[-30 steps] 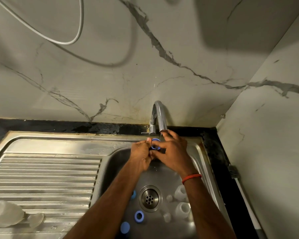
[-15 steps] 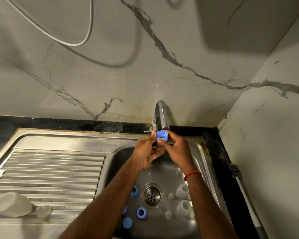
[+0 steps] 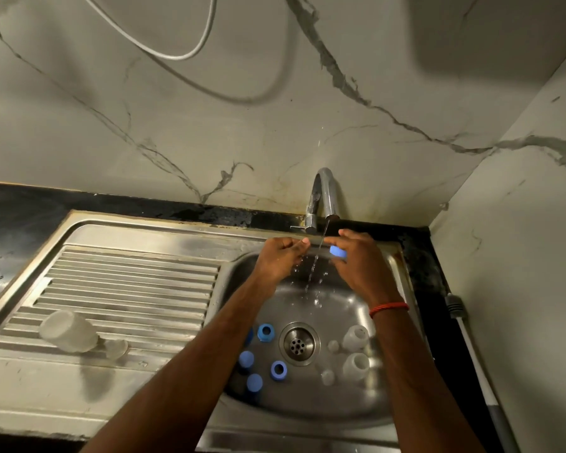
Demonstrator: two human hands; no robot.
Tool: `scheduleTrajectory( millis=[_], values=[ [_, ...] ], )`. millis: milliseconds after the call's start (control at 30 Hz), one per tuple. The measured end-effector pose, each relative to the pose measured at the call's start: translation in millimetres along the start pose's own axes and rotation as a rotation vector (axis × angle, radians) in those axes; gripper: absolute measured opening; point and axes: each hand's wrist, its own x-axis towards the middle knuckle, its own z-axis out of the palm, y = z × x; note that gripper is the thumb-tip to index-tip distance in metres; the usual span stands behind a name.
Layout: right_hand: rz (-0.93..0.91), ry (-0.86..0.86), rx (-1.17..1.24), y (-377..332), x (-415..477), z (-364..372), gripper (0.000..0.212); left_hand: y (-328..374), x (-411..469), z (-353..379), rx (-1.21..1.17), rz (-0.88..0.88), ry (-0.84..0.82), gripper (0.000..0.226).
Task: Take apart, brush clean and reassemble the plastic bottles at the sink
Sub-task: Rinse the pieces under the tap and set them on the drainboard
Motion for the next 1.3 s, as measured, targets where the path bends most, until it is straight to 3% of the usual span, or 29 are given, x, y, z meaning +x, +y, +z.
scheduleTrajectory(
  millis=[100,367,600,967,1100,1300],
  values=[
    [0.038,-0.040,0.034,-3.6,-5.1,5.3,0.045,-1.2,-5.7,-6.4,0.020,0.023,0.003,0.031],
    [-0.179,-0.056,0.296,-57.4,-7.9,2.4,0.035,-15.7,-27.5,-44.9,0.176,0.196,0.082,0.029],
    [-0.195,-0.199,0.445,-117.1,-2.7,34.7,0.027,-32.0,-55.1,-106.4,0.241,0.309,0.269,0.024],
    [-0.275,-0.582,0.494,-204.8,-18.9,114.9,0.045,-71.8,-96.7,-206.7,0.290,0.241,0.594,0.016],
    [-0.199,-0.610,0.547,-222.1,-28.8,147.3,0.047,-79.5,-106.1,-233.0,0.247,0.210,0.679,0.020],
    [-0.285,-0.710,0.391,-231.2,-45.5,189.9,0.044,-85.5,-114.5,-261.6,0.249,0.187,0.736,0.021]
  ],
)
